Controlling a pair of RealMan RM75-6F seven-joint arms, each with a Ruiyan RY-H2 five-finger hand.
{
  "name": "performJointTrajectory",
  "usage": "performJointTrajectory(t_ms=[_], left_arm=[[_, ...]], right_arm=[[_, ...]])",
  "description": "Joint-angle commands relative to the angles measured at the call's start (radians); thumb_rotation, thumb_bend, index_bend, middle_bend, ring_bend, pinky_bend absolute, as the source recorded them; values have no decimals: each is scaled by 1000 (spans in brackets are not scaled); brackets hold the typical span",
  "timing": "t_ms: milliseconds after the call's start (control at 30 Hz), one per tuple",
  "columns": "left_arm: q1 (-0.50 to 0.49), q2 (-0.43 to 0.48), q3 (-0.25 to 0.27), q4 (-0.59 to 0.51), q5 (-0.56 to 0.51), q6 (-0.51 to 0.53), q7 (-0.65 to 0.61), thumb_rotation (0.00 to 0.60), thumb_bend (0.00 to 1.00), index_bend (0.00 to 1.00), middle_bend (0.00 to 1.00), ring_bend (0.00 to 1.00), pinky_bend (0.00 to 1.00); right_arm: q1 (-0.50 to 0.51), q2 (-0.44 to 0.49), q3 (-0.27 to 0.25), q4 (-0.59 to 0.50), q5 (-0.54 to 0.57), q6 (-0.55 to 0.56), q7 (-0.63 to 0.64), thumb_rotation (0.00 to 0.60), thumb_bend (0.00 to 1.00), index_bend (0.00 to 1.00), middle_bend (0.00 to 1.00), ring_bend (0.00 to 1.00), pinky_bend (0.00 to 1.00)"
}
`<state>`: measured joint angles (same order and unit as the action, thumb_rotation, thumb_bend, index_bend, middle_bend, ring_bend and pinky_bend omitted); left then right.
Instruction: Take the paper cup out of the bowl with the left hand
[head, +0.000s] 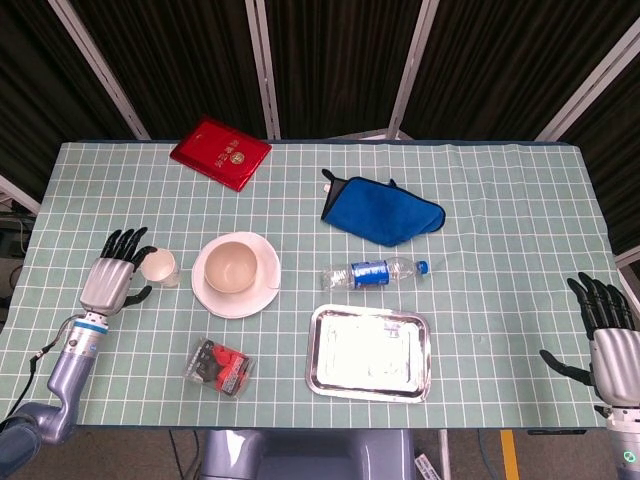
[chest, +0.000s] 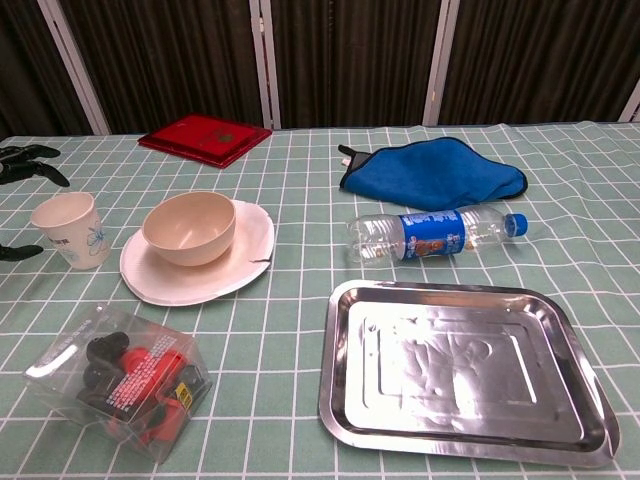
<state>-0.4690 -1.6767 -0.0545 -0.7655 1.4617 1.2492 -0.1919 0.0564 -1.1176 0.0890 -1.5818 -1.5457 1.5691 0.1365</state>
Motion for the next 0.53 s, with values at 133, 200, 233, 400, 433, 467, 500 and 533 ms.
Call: performJointTrajectory(t_ms=[133,200,233,400,433,467,500,533], left_arm=[[121,205,-14,-364,-23,155,36,600,203,84,0,0,0],[169,261,-13,-475,-33,219,107,600,204,67,0,0,0],[188,279,-12,-513,-37,243,141,600,204,49,0,0,0],[260,327,-2,-615,-37,340,244,600,194,0,0,0,0],[268,334,0,-623,-36,348,255,600,192,0,0,0,0],[283,343,3,-639,-38,363,272,600,191,0,0,0,0],[293,347,5,-648,-38,372,280,600,189,0,0,0,0],[301,352,9,-656,-37,376,282,600,186,0,0,0,0]], right_arm=[[5,-2,-2,11,7,-16,-14,600,12,25,0,0,0],[10,-7,-2,22,7,-22,-31,600,13,25,0,0,0],[12,-10,-1,29,7,-25,-41,600,13,24,0,0,0],[18,-20,-6,45,30,-57,-106,600,9,26,0,0,0],[20,-18,-7,43,38,-67,-117,600,9,26,0,0,0],[23,-16,-7,37,50,-83,-131,600,9,26,0,0,0],[25,-16,-7,35,59,-92,-138,600,9,26,0,0,0],[27,-16,-5,34,66,-100,-144,600,9,25,0,0,0]])
